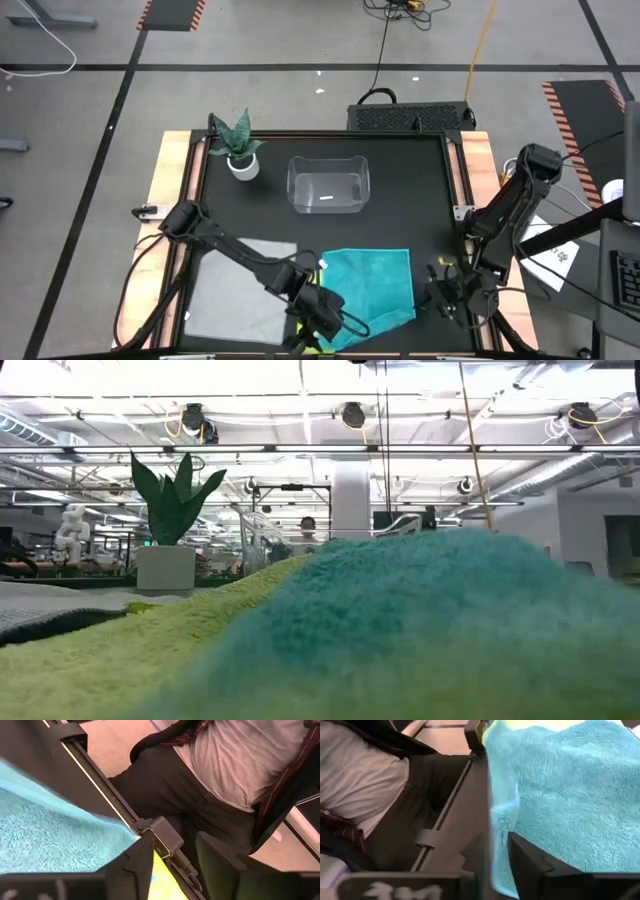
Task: Fold microfiber towels
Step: Fold the blue towel
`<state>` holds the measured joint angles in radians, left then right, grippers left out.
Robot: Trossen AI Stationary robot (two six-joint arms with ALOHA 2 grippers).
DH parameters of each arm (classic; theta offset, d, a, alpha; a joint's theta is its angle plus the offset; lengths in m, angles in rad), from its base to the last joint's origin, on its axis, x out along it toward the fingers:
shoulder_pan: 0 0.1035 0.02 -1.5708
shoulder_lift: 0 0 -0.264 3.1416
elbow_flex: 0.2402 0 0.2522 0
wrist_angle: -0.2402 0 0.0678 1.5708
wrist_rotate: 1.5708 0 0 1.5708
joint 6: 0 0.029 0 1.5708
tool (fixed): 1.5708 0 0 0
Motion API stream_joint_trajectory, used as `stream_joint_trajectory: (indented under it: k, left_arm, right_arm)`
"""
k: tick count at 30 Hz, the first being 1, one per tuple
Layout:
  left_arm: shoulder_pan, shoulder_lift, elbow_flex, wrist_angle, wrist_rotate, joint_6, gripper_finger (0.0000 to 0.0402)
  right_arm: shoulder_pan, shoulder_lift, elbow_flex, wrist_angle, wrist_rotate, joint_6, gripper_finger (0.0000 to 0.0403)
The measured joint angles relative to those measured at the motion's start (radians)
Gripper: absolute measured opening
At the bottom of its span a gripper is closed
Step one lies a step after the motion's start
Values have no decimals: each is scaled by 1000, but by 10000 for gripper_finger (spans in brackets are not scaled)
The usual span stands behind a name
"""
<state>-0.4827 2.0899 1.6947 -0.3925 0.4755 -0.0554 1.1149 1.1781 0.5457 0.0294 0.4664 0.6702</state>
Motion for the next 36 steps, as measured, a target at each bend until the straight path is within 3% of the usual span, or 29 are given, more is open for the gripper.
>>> stream_joint_trajectory:
  k: [7, 14, 17, 25, 36]
  left_arm:
    - [-4, 0, 0, -22, -54, -1, 229]
    - [34, 0, 0, -207, -320, 70, 250]
    - [75, 0, -3, -241, -385, 77, 250]
    - [183, 0, -8, -273, -373, 142, 250]
    - [261, -70, -10, -378, -368, 193, 250]
  right_arm:
    - [0, 14, 0, 35, 10, -5, 156]
    - [-50, 14, 0, 5, 109, -17, 175]
    - [-103, 14, 0, -6, 111, -39, 175]
    - [-204, 14, -21, -43, 108, -83, 176]
    - [-118, 13, -22, -10, -21, 81, 176]
